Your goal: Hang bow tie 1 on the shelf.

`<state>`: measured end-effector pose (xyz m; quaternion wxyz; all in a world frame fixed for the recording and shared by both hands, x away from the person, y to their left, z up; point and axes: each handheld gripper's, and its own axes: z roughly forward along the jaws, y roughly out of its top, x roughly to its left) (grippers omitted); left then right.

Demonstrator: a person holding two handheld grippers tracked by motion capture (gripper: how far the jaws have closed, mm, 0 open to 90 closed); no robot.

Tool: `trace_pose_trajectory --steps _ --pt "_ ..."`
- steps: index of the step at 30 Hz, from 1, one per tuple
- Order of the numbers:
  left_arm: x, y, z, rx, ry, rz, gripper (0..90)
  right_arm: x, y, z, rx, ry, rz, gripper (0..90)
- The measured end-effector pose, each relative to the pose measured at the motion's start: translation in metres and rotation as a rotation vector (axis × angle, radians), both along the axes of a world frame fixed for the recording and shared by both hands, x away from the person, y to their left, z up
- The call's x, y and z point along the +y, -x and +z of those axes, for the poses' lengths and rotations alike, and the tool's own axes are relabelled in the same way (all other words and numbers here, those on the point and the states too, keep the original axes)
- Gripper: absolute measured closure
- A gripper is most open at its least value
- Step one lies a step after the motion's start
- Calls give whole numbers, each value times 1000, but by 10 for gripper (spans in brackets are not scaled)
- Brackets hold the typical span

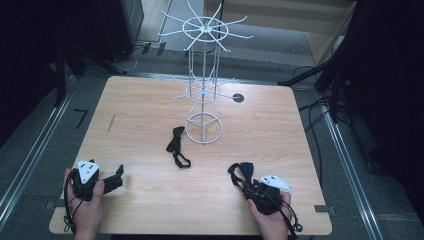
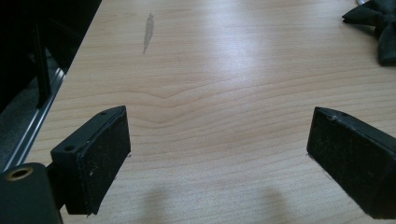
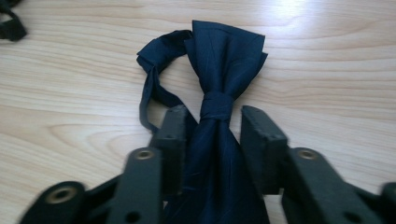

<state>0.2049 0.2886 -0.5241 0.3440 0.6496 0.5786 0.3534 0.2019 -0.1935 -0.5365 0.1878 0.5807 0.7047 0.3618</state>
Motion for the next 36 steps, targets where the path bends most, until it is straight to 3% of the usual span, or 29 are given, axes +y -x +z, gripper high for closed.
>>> trace_pose_trajectory --steps 4,7,10,13,18,24,26,28,33,36 --pt "0 0 0 1 3 0 69 -8 -2 0 -10 31 -29 711" --pt "0 0 0 2 6 -2 69 -14 -4 1 -16 22 -41 713" --pt "0 0 0 3 5 -3 69 -16 -4 0 -29 36 -64 632" --pt "0 0 0 4 6 -6 70 -16 -5 -1 -23 31 -50 559" --pt "0 0 0 6 6 -7 72 -13 -3 0 -33 13 -25 522" --pt "0 -1 0 8 8 -7 73 -11 -5 -4 -2 54 -30 588" --pt "1 -1 0 7 9 -5 74 -10 -5 -6 -13 77 -33 563" --pt "1 -1 0 10 9 -6 74 -8 -6 -9 -58 115 -24 575" --pt "0 -1 0 8 9 -8 76 -19 -9 -12 -80 55 19 738" --pt "1 -1 0 10 9 -6 76 -24 -9 -12 -88 39 27 782"
